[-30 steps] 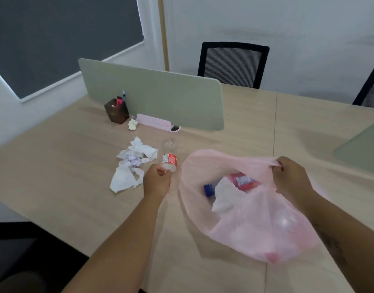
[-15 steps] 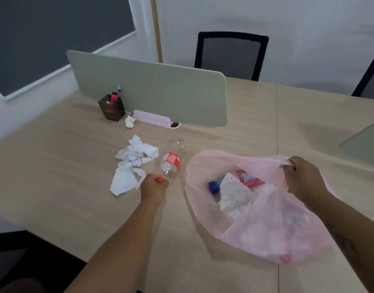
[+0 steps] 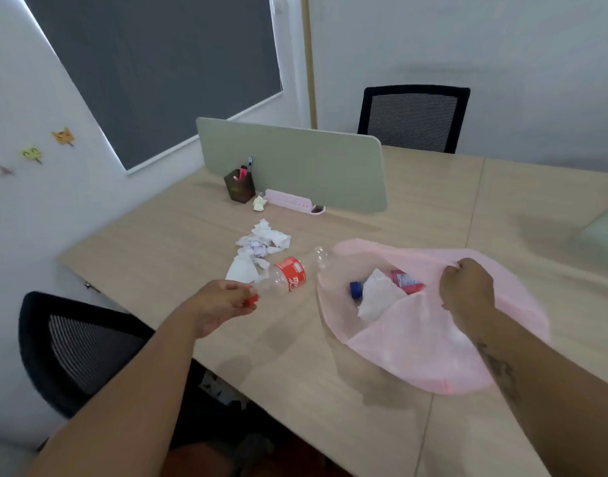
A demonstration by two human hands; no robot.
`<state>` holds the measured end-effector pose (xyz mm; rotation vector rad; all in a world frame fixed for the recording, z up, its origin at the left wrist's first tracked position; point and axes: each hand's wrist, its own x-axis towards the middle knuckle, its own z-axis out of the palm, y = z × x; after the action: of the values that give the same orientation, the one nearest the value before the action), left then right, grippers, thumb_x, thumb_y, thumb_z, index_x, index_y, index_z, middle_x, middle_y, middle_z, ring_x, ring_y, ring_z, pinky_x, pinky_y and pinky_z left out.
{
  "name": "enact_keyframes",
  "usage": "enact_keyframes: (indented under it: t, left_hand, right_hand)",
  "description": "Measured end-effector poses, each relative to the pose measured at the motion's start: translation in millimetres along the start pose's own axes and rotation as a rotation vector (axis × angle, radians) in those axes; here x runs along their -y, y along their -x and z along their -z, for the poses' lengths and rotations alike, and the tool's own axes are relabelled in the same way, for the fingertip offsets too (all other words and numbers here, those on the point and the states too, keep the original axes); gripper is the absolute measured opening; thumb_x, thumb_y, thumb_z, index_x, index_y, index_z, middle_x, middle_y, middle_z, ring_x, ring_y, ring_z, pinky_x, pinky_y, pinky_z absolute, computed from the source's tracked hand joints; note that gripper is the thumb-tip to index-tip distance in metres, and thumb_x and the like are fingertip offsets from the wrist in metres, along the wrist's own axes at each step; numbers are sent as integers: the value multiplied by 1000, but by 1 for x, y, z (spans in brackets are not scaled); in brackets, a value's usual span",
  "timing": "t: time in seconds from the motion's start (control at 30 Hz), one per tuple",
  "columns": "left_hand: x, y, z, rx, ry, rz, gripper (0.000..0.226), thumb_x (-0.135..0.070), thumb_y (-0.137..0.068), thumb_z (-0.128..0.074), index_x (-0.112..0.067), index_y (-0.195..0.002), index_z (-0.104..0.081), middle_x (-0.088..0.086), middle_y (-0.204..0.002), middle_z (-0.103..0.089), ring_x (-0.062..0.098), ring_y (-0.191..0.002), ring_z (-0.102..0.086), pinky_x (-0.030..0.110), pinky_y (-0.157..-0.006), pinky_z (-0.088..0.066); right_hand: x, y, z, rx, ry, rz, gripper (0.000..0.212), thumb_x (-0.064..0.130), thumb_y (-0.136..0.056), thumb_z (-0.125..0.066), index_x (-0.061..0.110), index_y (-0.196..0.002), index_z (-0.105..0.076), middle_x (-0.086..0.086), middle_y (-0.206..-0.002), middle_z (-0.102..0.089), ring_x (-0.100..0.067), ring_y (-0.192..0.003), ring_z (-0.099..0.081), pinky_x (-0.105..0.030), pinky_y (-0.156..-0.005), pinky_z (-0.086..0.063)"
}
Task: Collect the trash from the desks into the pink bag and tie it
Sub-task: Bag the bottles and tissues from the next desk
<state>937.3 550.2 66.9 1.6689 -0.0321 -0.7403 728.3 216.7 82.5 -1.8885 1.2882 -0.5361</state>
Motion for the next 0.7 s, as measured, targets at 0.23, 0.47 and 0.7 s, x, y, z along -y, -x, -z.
enact_keyframes:
  t: [0.23, 0.47, 0.7]
  left_hand:
    - [13, 35, -79, 187, -51, 37, 24, -9, -89, -69, 7, -107, -64, 21, -103, -70, 25, -88, -69, 27, -77, -59]
    - [15, 23, -184, 377, 8, -9, 22, -11, -91, -67, 2, -110, -65, 16, -102, -68, 25, -94, -66, 32, -91, -56]
    - [23, -37, -173, 10, -147, -114, 4, -8, -87, -64, -9, -91, -66, 10, -86, -67, 21, -72, -62, 27, -63, -55]
  right_hand:
    - [-15, 19, 42, 28, -51, 27, 24, 14, -93, -35, 2, -89, -55, -13, -86, -58, -41, -83, -63, -50, -78, -56]
    - [-29, 19, 64, 58, -74, 69, 27, 10, -90, -33, 1, -90, -59, -17, -87, -63, -31, -66, -57, -50, -72, -57]
    - [-19, -6, 35, 66, -60, 44, 28, 11, -90, -34, 11, -84, -61, -6, -81, -64, -27, -60, -62, -44, -68, -58]
